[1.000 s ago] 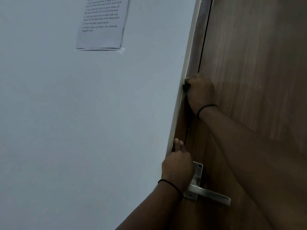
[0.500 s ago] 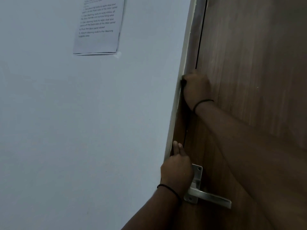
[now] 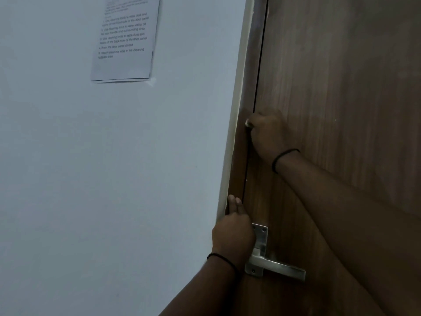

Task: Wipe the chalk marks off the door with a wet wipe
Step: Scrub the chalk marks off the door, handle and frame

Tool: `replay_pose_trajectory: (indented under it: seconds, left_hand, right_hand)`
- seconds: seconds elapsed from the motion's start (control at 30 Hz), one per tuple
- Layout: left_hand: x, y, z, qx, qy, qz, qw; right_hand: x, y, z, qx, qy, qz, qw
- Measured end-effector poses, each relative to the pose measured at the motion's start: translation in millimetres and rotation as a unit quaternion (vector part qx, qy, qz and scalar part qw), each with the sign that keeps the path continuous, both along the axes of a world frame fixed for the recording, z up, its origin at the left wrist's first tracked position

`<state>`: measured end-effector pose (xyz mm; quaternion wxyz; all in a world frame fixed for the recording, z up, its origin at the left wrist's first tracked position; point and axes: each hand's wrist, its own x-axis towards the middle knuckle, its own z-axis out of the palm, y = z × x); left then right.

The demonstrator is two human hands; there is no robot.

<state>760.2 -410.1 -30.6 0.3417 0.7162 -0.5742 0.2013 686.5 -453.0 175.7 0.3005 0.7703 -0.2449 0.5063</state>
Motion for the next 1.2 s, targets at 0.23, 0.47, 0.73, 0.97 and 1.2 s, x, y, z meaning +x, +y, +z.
replay_pose_trajectory:
  seconds: [0.23, 0.47, 0.73, 0.97, 1.2]
  left_hand:
    - [0.8, 0.2, -1.6, -0.014, -0.010, 0.008, 1.000]
    - [2.7, 14.2, -18.1, -0.012, -0.002, -0.025, 1.000]
    - [-0.8, 26.0, -48.8, 0.011, 0.035, -0.067, 0.997]
    - [-16.6, 15.6, -16.9, -0.109, -0.035, -0.073, 0.991]
    - [-35.2, 0.0, 0.7, -0.123, -0.029, -0.101, 0.987]
  right_hand:
    - [-28.6, -7.5, -92.9, -0.115, 0.158, -0.046, 0.980]
    - [-99.5, 2.8, -191.6, -0.033, 0.252, -0.029, 0.967]
    - [-126.8, 17.1, -147.6, 0.010, 0.116, 0.010, 0.993]
    - [-76.7, 1.2, -74.2, -0.068, 0.221, -0.118, 0.966]
    - [-118.4, -29.8, -106.6, -0.031, 0.117, -0.178, 0.977]
